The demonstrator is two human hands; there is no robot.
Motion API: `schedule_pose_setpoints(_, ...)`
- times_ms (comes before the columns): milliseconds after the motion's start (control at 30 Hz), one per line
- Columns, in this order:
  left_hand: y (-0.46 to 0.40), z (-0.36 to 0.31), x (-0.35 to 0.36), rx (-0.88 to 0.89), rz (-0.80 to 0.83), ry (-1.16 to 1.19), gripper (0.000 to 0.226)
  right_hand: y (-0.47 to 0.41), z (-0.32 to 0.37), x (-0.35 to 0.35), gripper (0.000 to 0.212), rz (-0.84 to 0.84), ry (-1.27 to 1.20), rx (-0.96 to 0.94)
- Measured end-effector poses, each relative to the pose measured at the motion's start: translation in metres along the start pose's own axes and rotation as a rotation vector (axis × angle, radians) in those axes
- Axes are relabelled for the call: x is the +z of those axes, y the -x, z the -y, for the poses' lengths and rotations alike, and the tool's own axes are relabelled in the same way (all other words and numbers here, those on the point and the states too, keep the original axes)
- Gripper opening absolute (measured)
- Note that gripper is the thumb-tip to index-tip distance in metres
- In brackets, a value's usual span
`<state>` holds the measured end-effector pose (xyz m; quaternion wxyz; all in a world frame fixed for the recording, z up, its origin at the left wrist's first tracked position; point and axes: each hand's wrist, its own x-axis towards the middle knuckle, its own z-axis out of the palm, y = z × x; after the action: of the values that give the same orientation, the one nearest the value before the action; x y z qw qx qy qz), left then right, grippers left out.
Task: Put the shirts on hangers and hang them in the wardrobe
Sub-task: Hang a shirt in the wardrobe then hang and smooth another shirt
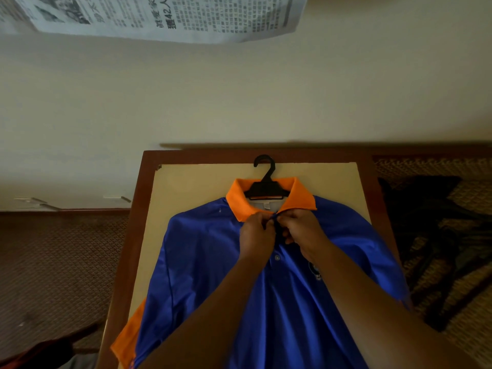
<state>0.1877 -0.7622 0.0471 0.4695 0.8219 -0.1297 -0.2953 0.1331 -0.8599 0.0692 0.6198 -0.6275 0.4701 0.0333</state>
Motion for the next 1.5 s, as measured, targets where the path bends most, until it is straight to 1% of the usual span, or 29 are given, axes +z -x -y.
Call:
schedule_pose_setpoints(67,0.003,0.0,-0.003,-0.05,-0.054,0.082,0.023,0.002,0.003,0.003,0.019,-0.017,0.019,0.005)
schedule_pose_setpoints(133,0.005,0.003,-0.006,-0.086,-0.121,0.162,0.026,0.003,0.007,0.007,0.028,-0.045,0.066,-0.006)
schedule_pose_setpoints(233,0.005,0.005,-0.009,-0.076,-0.122,0.138,0.029,0.0,0.008,0.015,0.038,-0.093,0.126,-0.065)
schedule_pose_setpoints(267,0.004,0.005,-0.01,-0.047,-0.103,0.082,0.029,-0.001,0.006,0.016,0.039,-0.106,0.115,-0.066)
schedule_pose_setpoints(333,0.0,0.008,-0.009,0.08,-0.061,-0.131,0.026,-0.003,0.002,0.015,0.038,-0.145,0.087,-0.047)
schedule_pose_setpoints(400,-0.004,0.012,-0.006,0.205,-0.042,-0.325,0.024,-0.003,-0.003,0.011,0.033,-0.186,0.061,-0.016)
schedule_pose_setpoints(433,-0.007,0.014,-0.003,0.237,-0.043,-0.391,0.024,-0.002,-0.005,0.009,0.028,-0.204,0.057,-0.001)
schedule_pose_setpoints(500,-0.011,0.013,0.001,0.249,-0.059,-0.524,0.026,-0.001,-0.01,0.005,0.022,-0.236,0.061,0.026)
schedule_pose_setpoints(567,-0.015,0.007,0.004,0.209,-0.072,-0.655,0.03,0.0,-0.013,0.003,0.022,-0.249,0.062,0.03)
schedule_pose_setpoints(700,-0.02,-0.004,0.011,0.116,-0.113,-0.711,0.03,-0.001,-0.014,0.003,0.023,-0.258,0.028,0.004)
schedule_pose_setpoints(800,-0.021,-0.007,0.015,0.075,-0.132,-0.639,0.024,-0.001,-0.012,0.006,0.027,-0.267,-0.035,-0.019)
schedule_pose_setpoints(833,-0.021,-0.007,0.014,0.063,-0.131,-0.559,0.024,-0.001,-0.011,0.007,0.03,-0.269,-0.049,-0.02)
schedule_pose_setpoints(900,-0.016,-0.006,0.011,0.029,-0.109,-0.296,0.029,0.0,-0.01,0.008,0.034,-0.271,-0.062,-0.021)
schedule_pose_setpoints(967,-0.007,-0.006,0.006,-0.032,-0.085,-0.069,0.027,0.002,-0.009,0.01,0.035,-0.262,-0.052,-0.026)
schedule_pose_setpoints(1067,0.002,-0.004,0.004,-0.092,-0.061,0.108,0.02,0.003,-0.007,0.013,0.034,-0.239,-0.049,-0.044)
schedule_pose_setpoints(1233,0.002,-0.004,0.003,-0.1,-0.051,0.223,0.019,0.005,-0.006,0.013,0.022,-0.209,-0.046,-0.068)
schedule_pose_setpoints(1333,0.001,-0.006,0.001,-0.118,-0.057,0.261,0.019,0.003,-0.005,0.01,0.025,-0.177,-0.059,-0.06)
schedule_pose_setpoints(1400,0.001,-0.006,0.001,-0.138,-0.067,0.272,0.019,0.004,-0.006,0.006,0.023,-0.124,-0.077,-0.029)
schedule_pose_setpoints(1500,0.0,-0.007,0.0,-0.147,-0.07,0.266,0.018,0.008,-0.009,0.001,0.021,-0.085,-0.059,-0.077)
